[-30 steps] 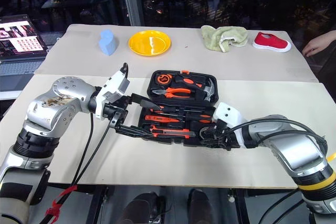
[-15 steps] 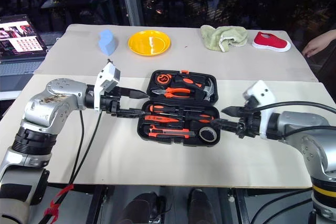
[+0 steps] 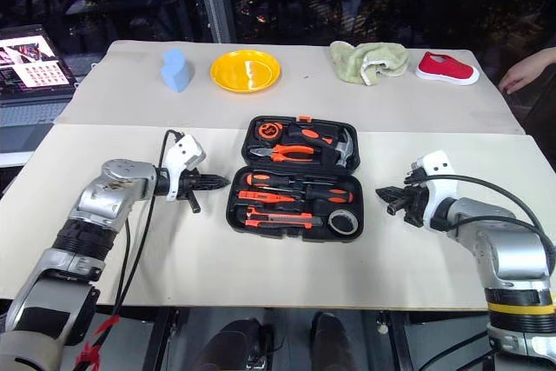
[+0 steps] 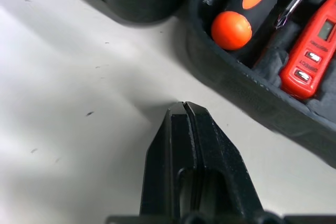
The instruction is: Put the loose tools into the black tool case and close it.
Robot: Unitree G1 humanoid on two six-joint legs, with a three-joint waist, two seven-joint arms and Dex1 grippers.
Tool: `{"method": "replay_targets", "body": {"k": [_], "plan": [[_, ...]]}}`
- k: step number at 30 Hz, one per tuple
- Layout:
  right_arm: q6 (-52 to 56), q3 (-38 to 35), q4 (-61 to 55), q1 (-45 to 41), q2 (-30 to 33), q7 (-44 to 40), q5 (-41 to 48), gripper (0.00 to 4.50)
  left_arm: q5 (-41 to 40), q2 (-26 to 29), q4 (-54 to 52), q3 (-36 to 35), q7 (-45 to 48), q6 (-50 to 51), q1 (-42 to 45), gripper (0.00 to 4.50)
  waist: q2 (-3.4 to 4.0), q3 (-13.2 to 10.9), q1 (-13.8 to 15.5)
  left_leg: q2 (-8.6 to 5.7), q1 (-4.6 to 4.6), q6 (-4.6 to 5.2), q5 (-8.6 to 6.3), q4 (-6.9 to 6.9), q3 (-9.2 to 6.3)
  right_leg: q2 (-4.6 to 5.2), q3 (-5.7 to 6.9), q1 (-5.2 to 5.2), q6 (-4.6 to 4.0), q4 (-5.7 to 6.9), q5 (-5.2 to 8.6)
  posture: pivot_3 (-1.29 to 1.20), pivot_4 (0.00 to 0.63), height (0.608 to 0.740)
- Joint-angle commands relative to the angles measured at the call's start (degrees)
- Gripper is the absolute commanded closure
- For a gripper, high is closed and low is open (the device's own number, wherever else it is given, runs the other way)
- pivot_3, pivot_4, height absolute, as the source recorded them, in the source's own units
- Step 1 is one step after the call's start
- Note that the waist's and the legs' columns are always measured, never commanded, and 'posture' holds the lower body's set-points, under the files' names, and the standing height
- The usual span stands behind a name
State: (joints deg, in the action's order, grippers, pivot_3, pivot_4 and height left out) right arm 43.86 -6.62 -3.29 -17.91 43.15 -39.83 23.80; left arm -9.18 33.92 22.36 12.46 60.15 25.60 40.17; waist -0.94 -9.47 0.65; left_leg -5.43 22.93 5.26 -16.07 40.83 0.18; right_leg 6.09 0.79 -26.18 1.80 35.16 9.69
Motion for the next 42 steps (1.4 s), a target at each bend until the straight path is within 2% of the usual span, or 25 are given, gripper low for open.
{"method": "replay_targets", "body": {"k": [1, 8, 15, 23, 30, 35, 38, 42], "plan": [[-3.31, 2.27, 1.25, -2.20, -0.78, -1.42, -1.83, 4.50, 0.26, -0.91, -1.29, 0.09, 1.62, -2.37, 0.63, 4.47, 0.00, 0.00, -0.01, 0.00, 0.01, 0.00, 0.00, 0.00, -0.01, 0.01, 0.00, -0.01, 0.00, -0.01, 0.00, 0.00, 0.150, 0.740], [-3.84, 4.73, -0.40, -2.52, -2.12, -2.88, -2.42, 4.50, -2.00, -1.63, -6.41, 0.13, 4.76, 1.56, -0.51, 4.47, 0.00, 0.00, 0.19, -0.01, 0.06, 0.01, -0.01, 0.02, -0.05, 0.02, 0.01, -0.01, 0.03, -0.01, -0.02, 0.00, 0.150, 0.740], [0.65, 4.66, -10.82, 1.60, -0.63, -4.80, 0.49, 4.50, -2.12, 0.17, -13.66, 2.27, 9.68, 2.55, -3.95, 4.47, 0.01, 0.00, 0.01, 0.00, 0.14, 0.04, -0.03, -0.03, -0.10, 0.00, 0.02, -0.14, 0.03, -0.03, -0.03, 0.00, 0.150, 0.740], [-1.16, 4.90, -18.00, 11.44, 3.06, -5.37, -1.70, 4.50, 2.25, 5.44, -18.96, 7.62, 14.24, -3.05, -12.36, 4.47, 0.04, 0.07, 0.03, 0.01, -0.03, 0.04, -0.04, -0.05, -0.08, 0.01, 0.01, 0.04, 0.03, -0.09, -0.02, 0.00, 0.150, 0.740], [-1.10, 0.66, -19.88, 16.61, 4.28, -4.91, -1.48, 4.50, 1.96, 11.26, -20.22, 4.72, 15.92, -1.27, -15.13, 4.47, 0.25, 0.35, -0.14, 0.06, -0.22, 0.03, -0.04, -0.05, -0.05, -0.01, -0.05, 0.19, 0.01, -0.07, -0.01, 0.00, 0.150, 0.740], [-1.30, -1.49, -19.11, 17.92, 5.33, -5.28, -1.63, 4.50, 3.67, 13.75, -16.29, 3.96, 14.92, -1.41, -13.05, 4.47, 0.27, 0.35, -0.27, 0.13, -0.73, 0.10, -0.09, -0.11, -0.01, -0.03, -0.03, 0.75, -0.05, -0.11, 0.05, 0.00, 0.150, 0.740], [-1.62, -2.37, -17.80, 17.07, 5.89, -5.52, -1.71, 4.50, 2.58, 12.61, -13.59, 2.63, 14.23, -1.16, -9.98, 4.47, 0.25, 0.35, -0.24, 0.18, -1.15, 0.30, -0.43, -0.10, -0.02, -0.04, -0.01, 1.05, -0.04, -0.14, 0.08, 0.00, 0.150, 0.740], [-1.10, -2.75, -15.79, 13.46, 5.26, -5.06, -1.28, 4.50, -1.94, 7.58, -12.89, -0.08, 11.75, 5.79, -5.36, 4.47, 0.23, 0.32, -0.02, 0.19, -1.20, 0.22, -0.39, -0.04, -0.02, -0.07, 0.00, 1.09, -0.02, -0.10, 0.08, 0.00, 0.150, 0.740]]}}
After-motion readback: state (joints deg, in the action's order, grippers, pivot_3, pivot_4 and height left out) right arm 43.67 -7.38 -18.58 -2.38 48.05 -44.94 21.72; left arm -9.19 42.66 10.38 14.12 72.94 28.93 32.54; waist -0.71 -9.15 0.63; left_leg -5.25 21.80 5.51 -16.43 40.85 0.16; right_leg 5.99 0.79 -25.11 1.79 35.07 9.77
